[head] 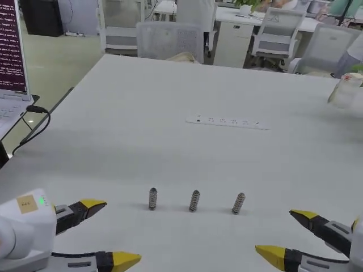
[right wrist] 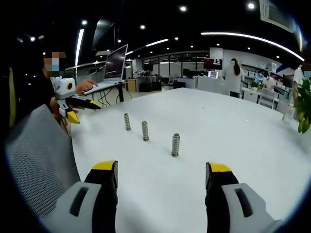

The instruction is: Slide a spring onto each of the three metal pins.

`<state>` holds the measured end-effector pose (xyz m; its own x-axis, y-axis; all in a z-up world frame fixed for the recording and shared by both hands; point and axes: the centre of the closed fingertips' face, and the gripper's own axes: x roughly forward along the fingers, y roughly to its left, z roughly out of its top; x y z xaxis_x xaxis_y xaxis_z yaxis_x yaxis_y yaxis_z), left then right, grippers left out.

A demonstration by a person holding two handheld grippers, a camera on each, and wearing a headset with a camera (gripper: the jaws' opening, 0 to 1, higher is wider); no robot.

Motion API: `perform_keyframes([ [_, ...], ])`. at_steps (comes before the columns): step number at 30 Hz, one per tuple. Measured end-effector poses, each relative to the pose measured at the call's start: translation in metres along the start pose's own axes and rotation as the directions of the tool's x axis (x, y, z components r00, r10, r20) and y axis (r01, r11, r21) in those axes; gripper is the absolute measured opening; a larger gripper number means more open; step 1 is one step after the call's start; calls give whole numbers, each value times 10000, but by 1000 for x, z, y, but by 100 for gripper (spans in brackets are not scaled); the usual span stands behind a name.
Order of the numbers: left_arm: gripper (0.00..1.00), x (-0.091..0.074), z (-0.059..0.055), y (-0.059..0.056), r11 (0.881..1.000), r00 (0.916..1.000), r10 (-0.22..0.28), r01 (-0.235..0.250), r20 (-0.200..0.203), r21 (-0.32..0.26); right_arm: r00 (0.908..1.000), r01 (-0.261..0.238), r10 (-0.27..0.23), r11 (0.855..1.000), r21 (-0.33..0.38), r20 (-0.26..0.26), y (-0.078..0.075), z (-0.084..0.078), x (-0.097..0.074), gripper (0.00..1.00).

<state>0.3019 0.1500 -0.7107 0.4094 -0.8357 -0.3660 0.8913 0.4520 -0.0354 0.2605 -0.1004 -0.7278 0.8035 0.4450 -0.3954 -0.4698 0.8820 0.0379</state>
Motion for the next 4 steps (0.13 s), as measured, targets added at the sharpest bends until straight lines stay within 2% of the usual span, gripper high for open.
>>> perform_keyframes([
  [4,68,-1,-1,1,10000,10000,43,-43,-1,-62,9999,61,-60,9999,82,-103,2,-7,-1,73],
])
